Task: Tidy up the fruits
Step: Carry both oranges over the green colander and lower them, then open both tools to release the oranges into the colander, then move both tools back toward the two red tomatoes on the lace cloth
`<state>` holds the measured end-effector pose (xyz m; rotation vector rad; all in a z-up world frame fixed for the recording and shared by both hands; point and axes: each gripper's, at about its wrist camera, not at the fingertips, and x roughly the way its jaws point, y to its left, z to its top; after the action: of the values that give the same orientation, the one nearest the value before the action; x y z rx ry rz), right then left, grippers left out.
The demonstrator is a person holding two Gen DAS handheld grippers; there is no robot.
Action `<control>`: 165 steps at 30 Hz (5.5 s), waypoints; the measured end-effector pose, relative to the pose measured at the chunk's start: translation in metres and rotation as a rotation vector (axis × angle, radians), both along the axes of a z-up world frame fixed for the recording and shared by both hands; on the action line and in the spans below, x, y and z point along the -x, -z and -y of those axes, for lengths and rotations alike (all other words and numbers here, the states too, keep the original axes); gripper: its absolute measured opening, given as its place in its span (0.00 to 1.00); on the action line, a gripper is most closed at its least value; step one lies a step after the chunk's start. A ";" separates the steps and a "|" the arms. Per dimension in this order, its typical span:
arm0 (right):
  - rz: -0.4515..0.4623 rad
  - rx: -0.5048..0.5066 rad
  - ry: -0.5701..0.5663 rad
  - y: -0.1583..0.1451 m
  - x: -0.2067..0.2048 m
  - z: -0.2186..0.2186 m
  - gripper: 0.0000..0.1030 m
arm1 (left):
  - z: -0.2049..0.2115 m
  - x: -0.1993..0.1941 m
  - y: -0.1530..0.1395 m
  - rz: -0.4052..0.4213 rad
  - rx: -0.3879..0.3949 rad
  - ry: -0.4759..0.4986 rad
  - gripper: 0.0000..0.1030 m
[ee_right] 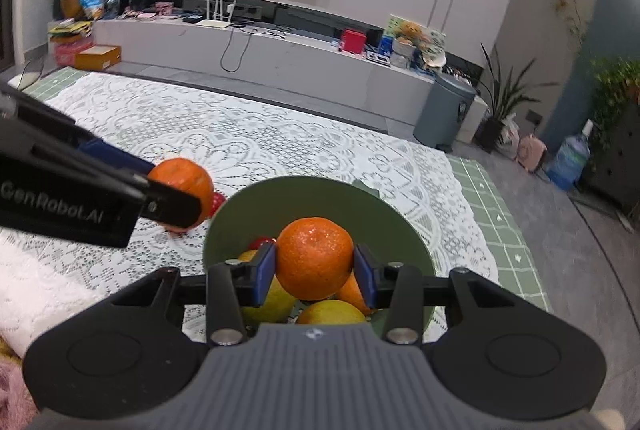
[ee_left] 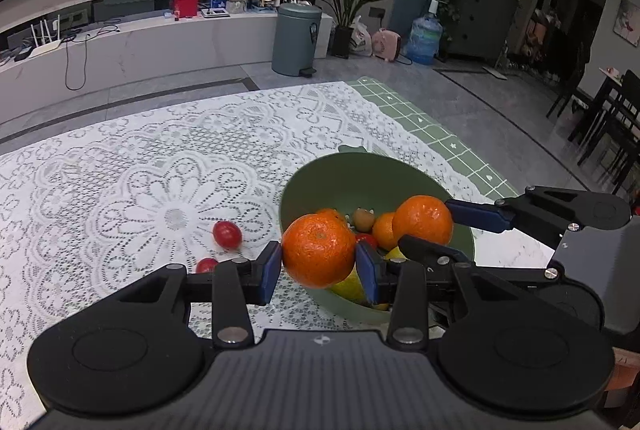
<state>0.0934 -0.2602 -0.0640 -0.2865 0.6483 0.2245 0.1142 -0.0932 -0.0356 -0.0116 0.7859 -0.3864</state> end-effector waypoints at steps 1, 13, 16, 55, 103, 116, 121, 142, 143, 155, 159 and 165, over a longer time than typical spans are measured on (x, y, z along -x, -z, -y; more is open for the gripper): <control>-0.006 -0.009 0.005 0.001 -0.002 0.001 0.39 | 0.002 -0.001 0.001 -0.001 -0.002 0.003 0.44; -0.069 -0.061 0.029 0.014 -0.025 0.011 0.39 | 0.016 -0.022 0.010 -0.017 -0.021 0.037 0.44; -0.073 -0.052 0.028 0.015 -0.032 0.012 0.39 | 0.019 -0.027 0.013 -0.023 -0.022 0.044 0.44; -0.156 0.068 0.009 0.051 -0.096 0.009 0.39 | 0.024 -0.080 0.055 -0.143 0.009 0.064 0.44; -0.098 0.018 0.048 0.024 -0.065 0.015 0.67 | 0.022 -0.056 0.014 -0.049 0.015 0.043 0.65; -0.068 -0.135 0.086 0.009 -0.034 0.002 0.79 | -0.006 -0.019 -0.015 0.040 -0.031 -0.020 0.66; -0.071 -0.154 0.061 0.008 -0.021 -0.011 0.79 | -0.022 -0.006 -0.019 0.054 -0.042 -0.049 0.66; -0.073 -0.095 -0.101 0.019 0.016 -0.082 0.83 | -0.094 0.017 0.003 -0.011 -0.008 -0.198 0.67; -0.075 -0.090 -0.105 0.019 0.015 -0.084 0.83 | -0.096 0.016 0.005 -0.018 -0.005 -0.201 0.67; -0.097 -0.029 -0.138 0.029 0.005 -0.098 0.84 | -0.110 0.007 0.022 -0.076 0.027 -0.220 0.67; -0.085 0.013 -0.161 0.032 -0.001 -0.103 0.83 | -0.112 0.001 0.030 -0.098 0.038 -0.218 0.67; -0.064 0.072 -0.208 0.035 -0.014 -0.112 0.83 | -0.117 -0.009 0.041 -0.129 0.062 -0.217 0.67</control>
<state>0.1071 -0.1485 -0.0987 -0.4179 0.6909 0.4109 0.1228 0.0242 -0.0761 -0.1797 0.8904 -0.2048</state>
